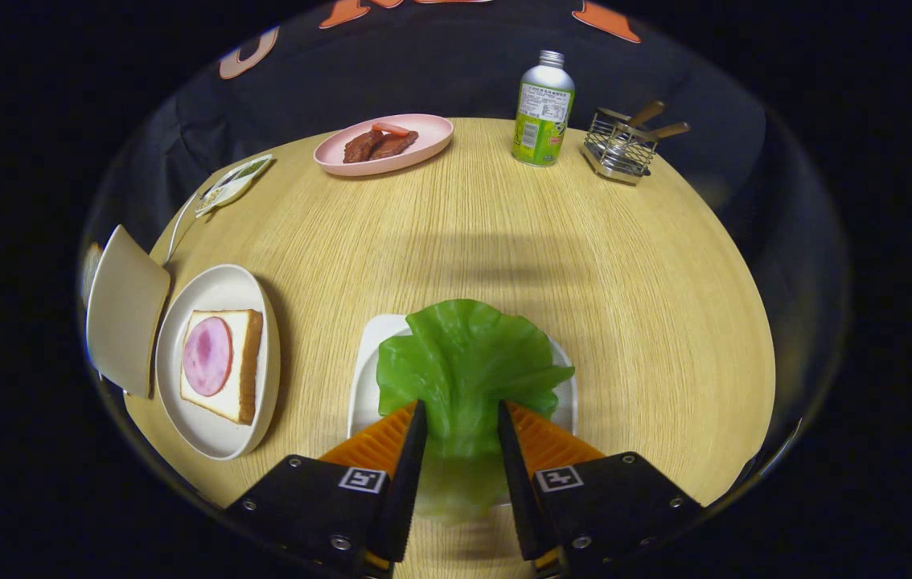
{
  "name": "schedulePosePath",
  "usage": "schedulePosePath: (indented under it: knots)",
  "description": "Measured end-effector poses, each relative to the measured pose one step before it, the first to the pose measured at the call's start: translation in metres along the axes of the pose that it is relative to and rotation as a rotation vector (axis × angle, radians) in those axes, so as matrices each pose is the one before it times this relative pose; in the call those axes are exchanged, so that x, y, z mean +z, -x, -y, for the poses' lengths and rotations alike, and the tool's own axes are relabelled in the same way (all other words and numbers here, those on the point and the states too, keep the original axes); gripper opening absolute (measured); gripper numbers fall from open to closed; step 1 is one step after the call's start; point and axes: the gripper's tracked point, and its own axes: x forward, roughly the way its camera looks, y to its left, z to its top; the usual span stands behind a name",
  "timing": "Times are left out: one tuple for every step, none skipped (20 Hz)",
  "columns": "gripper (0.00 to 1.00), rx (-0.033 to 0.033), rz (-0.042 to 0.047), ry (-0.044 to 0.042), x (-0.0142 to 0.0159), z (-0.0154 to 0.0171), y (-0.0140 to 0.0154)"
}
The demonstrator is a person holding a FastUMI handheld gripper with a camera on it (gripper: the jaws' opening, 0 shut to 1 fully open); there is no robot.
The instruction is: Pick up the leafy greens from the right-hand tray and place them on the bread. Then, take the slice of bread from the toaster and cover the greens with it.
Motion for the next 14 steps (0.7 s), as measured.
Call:
schedulePosePath:
  knots:
    - [0.43,0.00068,0.01059,0.00475,0.00098,-0.00244,0.00038]
    - [0.37,0.00183,0.00679,0.00011,0.00040,-0.00137,-0.00026]
    - [0.26,-0.00209,0.00741,-0.00477,0.00113,0.00087,-0.00057]
    - [0.22,0.00129,0.00507,-0.01285,0.00078,0.00152,0.00010]
    - [0.15,0.01217,0.00714,-0.02348,0.00223,-0.00053,0.00058]
    - [0.12,0.01244,0.01041,-0.02496,0.00169,-0.00120,0.00307]
    - [0.10,0.01364,0.01704,-0.01468,0.00459,-0.00123,0.00421]
    - [0.10,0.01386,0.02361,-0.00890,0.00506,-0.00227,0.00491]
    - [0.10,0.01606,0.02599,-0.00817,0.00698,-0.00370,0.00631]
    - [0.09,0.01676,0.01709,-0.00272,0.00414,-0.00460,0.00621]
    - [0.09,0.02101,0.01796,0.00320,0.00494,-0.00659,0.00533]
    - [0.09,0.01629,0.01381,0.00367,0.00320,-0.00554,0.00510]
    - [0.09,0.01070,0.01042,0.00292,0.00410,-0.00381,0.00443]
    - [0.09,0.01348,0.01128,0.00652,0.00236,-0.00542,0.00224]
